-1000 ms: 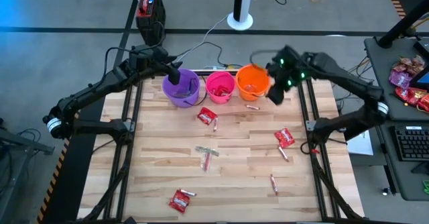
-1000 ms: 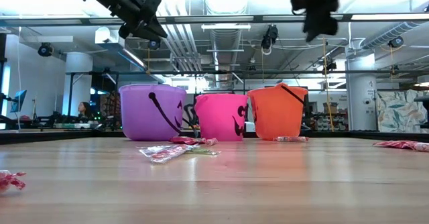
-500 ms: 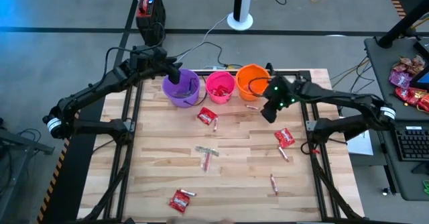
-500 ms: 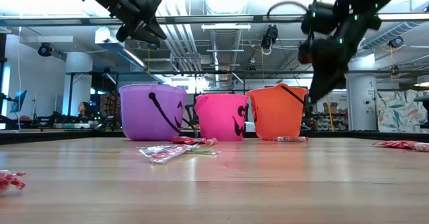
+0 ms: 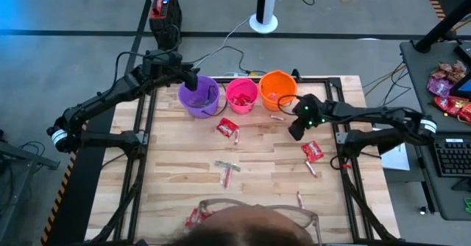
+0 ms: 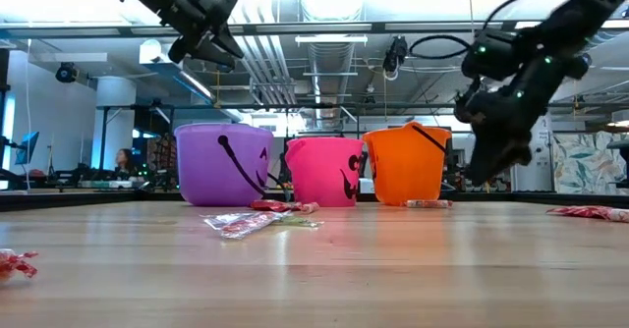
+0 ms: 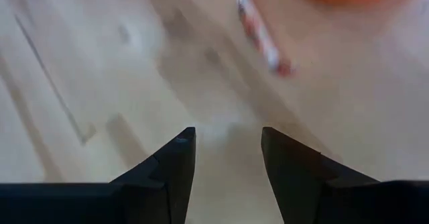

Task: Sort candy by brand, put in halloween buckets
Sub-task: Put the transparent candy roll into the orange bucket

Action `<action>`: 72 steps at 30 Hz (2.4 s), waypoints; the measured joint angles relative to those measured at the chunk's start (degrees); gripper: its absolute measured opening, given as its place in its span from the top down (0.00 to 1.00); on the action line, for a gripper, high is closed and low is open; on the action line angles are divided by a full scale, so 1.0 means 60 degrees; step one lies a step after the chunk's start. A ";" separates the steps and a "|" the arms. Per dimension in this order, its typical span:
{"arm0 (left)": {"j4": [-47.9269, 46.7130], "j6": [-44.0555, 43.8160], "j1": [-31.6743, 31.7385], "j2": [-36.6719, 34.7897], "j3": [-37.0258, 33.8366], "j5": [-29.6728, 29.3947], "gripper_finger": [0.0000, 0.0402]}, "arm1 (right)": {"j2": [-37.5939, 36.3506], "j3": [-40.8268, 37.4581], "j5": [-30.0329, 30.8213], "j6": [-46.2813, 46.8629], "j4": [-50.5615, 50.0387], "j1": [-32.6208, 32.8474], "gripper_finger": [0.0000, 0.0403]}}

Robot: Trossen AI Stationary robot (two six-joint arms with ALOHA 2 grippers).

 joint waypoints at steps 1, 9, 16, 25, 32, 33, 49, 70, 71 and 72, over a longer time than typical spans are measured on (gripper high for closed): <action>-0.0013 0.0129 0.0000 0.0008 0.0000 -0.0007 0.62 | -0.0026 -0.0229 0.0114 -0.0169 0.0700 0.0016 0.60; -0.0309 0.0688 0.0007 0.0084 -0.0004 -0.0591 0.62 | 0.0442 -0.1703 0.1369 -0.0968 0.4275 0.0040 0.58; -0.0354 0.0746 0.0007 0.0105 -0.0004 -0.0605 0.62 | 0.1224 -0.2010 0.1741 -0.1742 0.5359 0.0040 0.58; -0.0322 0.0768 0.0007 0.0106 -0.0004 -0.0635 0.62 | 0.2854 -0.2017 0.1955 -0.1945 0.7182 0.0037 0.58; -0.0314 0.0612 0.0007 0.0106 -0.0007 -0.0631 0.62 | 0.3647 -0.2005 0.1989 -0.1943 0.7992 0.0040 0.59; -0.0314 0.0604 0.0004 0.0106 -0.0007 -0.0631 0.62 | 0.3694 -0.2005 0.1989 -0.1947 0.8070 0.0040 0.59; -0.0335 0.0670 0.0000 0.0106 -0.0011 -0.0596 0.62 | 0.3681 -0.2147 0.0790 -0.1685 0.7874 0.0029 0.92; -0.0467 0.0677 0.0007 0.0004 -0.0011 0.0101 0.62 | -0.0360 0.0685 -0.2732 0.2028 0.2915 0.1271 0.92; -0.0471 0.0677 0.0007 0.0004 -0.0011 0.0098 0.62 | -0.0395 0.1038 -0.2700 0.2022 0.2597 0.1279 0.92; -0.0471 0.0677 0.0007 0.0004 -0.0011 0.0100 0.62 | -0.0417 0.1435 -0.2525 0.2026 0.2266 0.1267 0.92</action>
